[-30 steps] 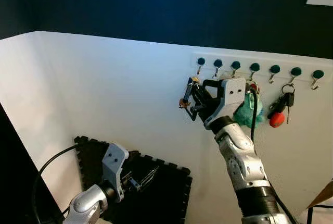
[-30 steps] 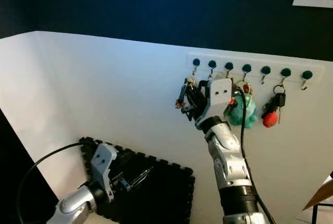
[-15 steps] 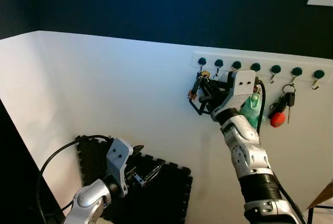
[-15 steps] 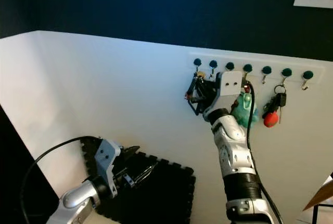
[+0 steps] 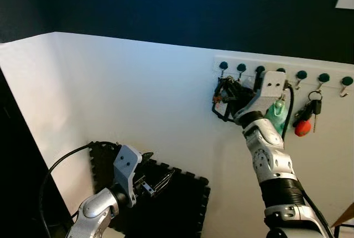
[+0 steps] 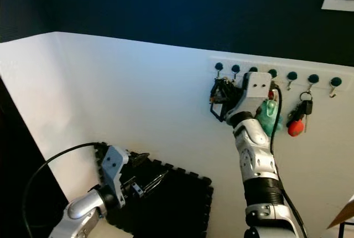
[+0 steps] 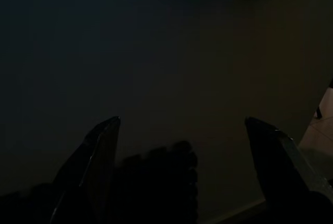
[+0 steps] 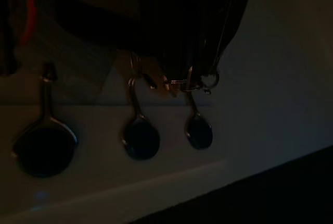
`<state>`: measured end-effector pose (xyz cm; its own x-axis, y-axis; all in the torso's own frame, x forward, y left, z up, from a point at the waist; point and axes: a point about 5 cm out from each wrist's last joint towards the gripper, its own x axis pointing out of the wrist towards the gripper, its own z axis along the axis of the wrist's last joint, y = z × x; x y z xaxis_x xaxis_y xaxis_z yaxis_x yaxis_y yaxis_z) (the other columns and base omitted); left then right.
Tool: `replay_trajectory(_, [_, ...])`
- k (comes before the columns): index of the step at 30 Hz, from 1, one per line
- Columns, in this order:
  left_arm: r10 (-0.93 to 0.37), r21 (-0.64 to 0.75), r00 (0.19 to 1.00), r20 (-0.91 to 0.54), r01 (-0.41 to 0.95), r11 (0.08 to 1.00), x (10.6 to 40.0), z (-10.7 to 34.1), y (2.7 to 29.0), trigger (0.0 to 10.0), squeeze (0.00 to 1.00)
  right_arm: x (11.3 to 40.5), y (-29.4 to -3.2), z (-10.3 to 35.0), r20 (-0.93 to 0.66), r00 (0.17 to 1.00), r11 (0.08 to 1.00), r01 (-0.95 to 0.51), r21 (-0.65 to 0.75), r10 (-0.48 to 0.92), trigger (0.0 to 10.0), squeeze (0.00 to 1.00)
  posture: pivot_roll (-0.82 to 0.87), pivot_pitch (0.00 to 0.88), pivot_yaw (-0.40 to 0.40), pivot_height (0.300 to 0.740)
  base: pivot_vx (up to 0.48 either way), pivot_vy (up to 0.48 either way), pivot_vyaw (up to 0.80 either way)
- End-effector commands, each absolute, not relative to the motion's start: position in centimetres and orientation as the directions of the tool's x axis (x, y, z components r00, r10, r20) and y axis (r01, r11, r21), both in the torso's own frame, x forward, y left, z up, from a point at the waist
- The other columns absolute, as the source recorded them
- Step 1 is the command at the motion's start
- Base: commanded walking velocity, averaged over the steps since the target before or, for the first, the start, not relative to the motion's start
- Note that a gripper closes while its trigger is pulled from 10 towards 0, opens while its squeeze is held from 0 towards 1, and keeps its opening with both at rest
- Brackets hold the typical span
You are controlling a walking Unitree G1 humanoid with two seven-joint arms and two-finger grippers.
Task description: Hang keys on a hook
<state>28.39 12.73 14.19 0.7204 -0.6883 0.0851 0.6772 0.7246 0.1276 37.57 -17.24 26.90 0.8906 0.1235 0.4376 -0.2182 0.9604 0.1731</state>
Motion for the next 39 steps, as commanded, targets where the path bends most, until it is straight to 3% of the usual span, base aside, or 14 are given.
replay_trajectory(1, [-0.694,0.147,0.717,0.072,0.68,0.718,28.2,14.2,12.8,10.0,0.0,36.8,-19.9,29.1,0.527,0.85,0.968,-0.126,0.218,-0.008,10.0,0.0,0.04,0.032,-0.005,0.74,0.0,0.0,0.0])
replay_trajectory(14, [-0.7,0.156,0.711,0.066,0.685,0.711,28.1,14.2,12.7,10.0,0.0,36.0,-20.9,28.4,0.523,0.851,0.968,-0.092,0.234,-0.046,10.0,0.0,0.04,0.038,-0.002,0.74,0.0,0.0,0.0])
replay_trajectory(39, [-0.711,0.177,0.702,0.031,0.696,0.696,27.9,13.8,12.6,10.0,0.0,35.5,-20.0,23.8,0.325,0.945,0.963,-0.062,0.264,-0.028,10.0,0.0,0.05,0.055,0.001,0.74,0.0,0.0,0.0])
